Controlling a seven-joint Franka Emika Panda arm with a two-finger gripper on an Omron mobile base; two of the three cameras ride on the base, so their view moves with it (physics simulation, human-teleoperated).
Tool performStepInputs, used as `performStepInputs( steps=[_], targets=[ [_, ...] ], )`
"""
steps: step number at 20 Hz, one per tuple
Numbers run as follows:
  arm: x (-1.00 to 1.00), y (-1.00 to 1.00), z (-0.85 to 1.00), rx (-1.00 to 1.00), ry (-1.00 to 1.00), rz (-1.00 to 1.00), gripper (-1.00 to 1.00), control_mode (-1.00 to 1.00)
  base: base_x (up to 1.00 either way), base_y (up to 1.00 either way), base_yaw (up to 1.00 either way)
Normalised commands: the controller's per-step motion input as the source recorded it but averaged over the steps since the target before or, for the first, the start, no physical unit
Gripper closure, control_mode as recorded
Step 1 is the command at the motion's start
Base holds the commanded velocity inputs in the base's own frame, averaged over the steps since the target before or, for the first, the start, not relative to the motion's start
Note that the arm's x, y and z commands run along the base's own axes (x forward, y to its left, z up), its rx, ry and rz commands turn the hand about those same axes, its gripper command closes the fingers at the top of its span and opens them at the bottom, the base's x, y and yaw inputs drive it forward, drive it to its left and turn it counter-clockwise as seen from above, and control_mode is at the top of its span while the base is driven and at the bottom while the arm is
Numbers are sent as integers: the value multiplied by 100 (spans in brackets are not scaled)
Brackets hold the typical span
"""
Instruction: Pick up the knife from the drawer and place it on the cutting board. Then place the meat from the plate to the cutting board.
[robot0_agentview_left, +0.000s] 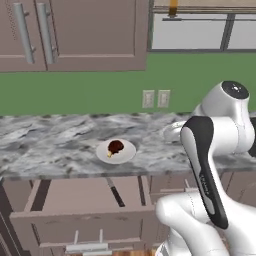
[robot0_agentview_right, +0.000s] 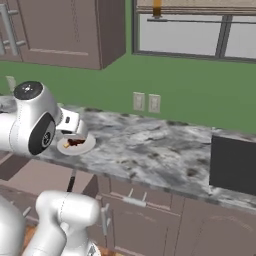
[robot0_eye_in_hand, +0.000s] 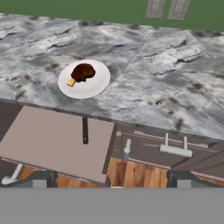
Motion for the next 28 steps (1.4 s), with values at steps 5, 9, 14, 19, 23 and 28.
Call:
performStepInputs(
  steps=[5, 9, 14, 19, 23, 28],
  targets=[
    [0, 0, 0, 0, 0, 0, -100, 100, -21, -31, 45],
    [0, 0, 0, 0, 0, 0, -100, 100, -4, -23, 52],
    [0, 0, 0, 0, 0, 0, -100, 100, 0, -37, 54],
    [0, 0, 0, 0, 0, 0, -100, 100, 0, -48, 48],
    [0, 0, 0, 0, 0, 0, -100, 100, 0, -22, 32],
    [0, 0, 0, 0, 0, 0, -100, 100, 18, -24, 25]
  ],
)
